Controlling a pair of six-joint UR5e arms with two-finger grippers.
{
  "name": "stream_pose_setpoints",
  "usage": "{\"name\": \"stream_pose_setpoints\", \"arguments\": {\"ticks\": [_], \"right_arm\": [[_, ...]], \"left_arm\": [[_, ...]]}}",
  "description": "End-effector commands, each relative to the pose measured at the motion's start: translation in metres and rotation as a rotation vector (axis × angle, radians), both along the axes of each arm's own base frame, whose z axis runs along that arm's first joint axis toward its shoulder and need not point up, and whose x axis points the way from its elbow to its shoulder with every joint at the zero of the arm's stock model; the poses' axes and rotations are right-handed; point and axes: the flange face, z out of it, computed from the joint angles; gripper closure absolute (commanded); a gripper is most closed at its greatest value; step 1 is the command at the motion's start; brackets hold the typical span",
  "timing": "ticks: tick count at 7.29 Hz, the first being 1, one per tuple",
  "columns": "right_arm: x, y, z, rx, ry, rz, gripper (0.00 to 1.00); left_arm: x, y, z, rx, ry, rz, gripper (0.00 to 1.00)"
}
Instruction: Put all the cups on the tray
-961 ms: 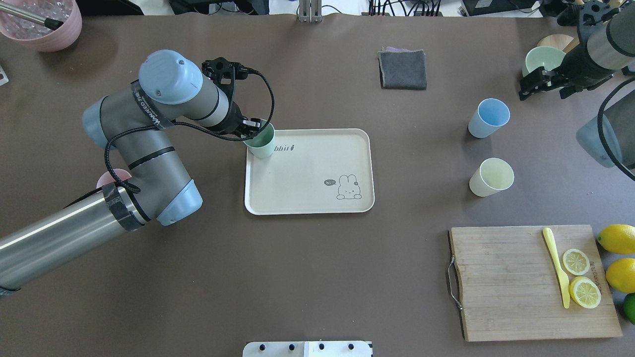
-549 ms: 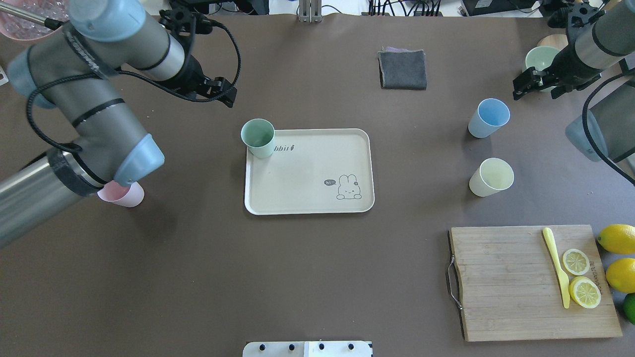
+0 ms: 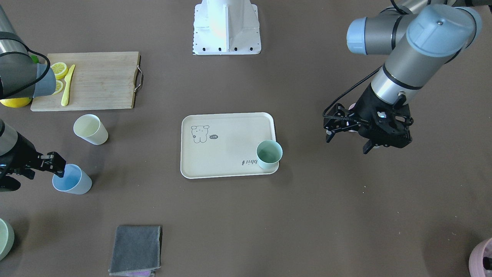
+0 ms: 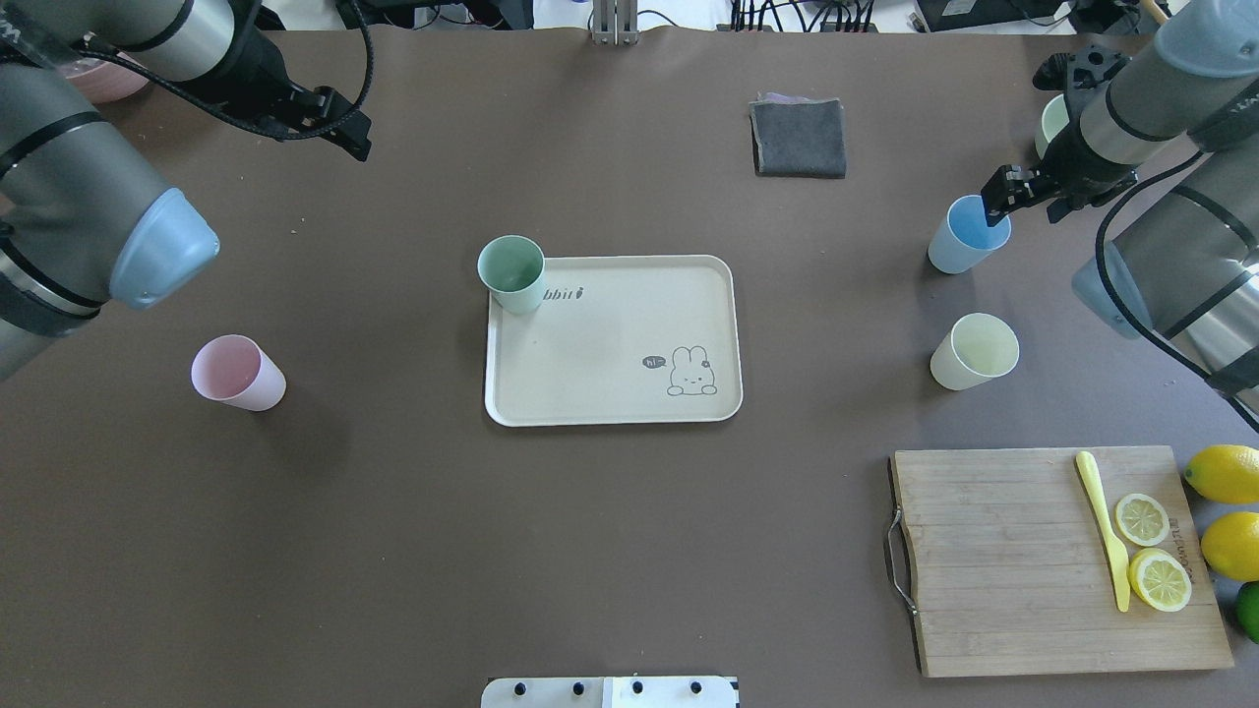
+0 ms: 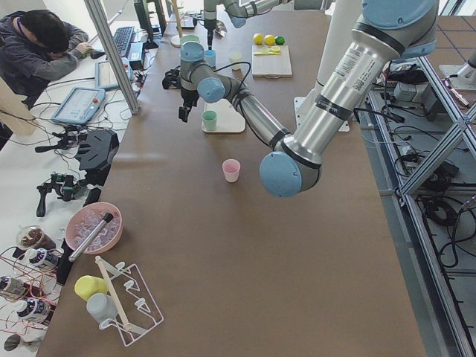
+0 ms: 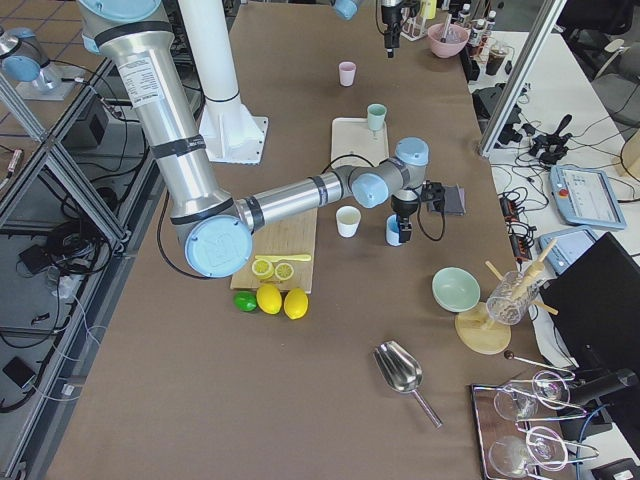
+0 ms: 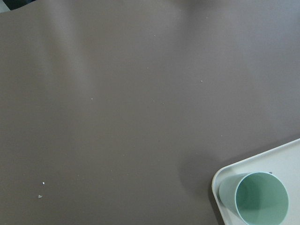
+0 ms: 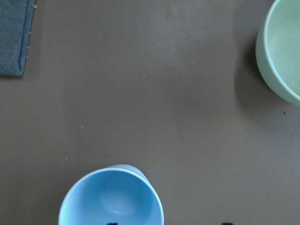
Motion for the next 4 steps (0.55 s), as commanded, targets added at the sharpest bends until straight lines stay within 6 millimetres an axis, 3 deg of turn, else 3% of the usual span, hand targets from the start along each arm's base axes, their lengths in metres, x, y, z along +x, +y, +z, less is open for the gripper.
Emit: {"name": "stream_pose_setpoints", "arguments": {"ticks": [1,2,3,4], "right_arm": [[-0.023,0.010,0.009,-0.018,0.015,-0.021,0.72],[-0.028,0.015,0.014,0.005,0.024,-0.023,1.00],[-0.031,0.018,0.021,0.005,0.026,-0.025,1.00],[-0.035,0.012,-0.004,0.000,-0.004,0.013,1.00]], "left_arm": [[-0.011,-0.003,0.006,0.010,-0.007,0.003,0.01],[-0.019,-0.006,0.007,0.008,-0.007,-0.008,0.01],[-0.022,-0.007,0.006,0.016,-0.008,-0.006,0.01],[-0.036,-0.011,0.018,0.027,-0.023,-0.007,0.01]]}}
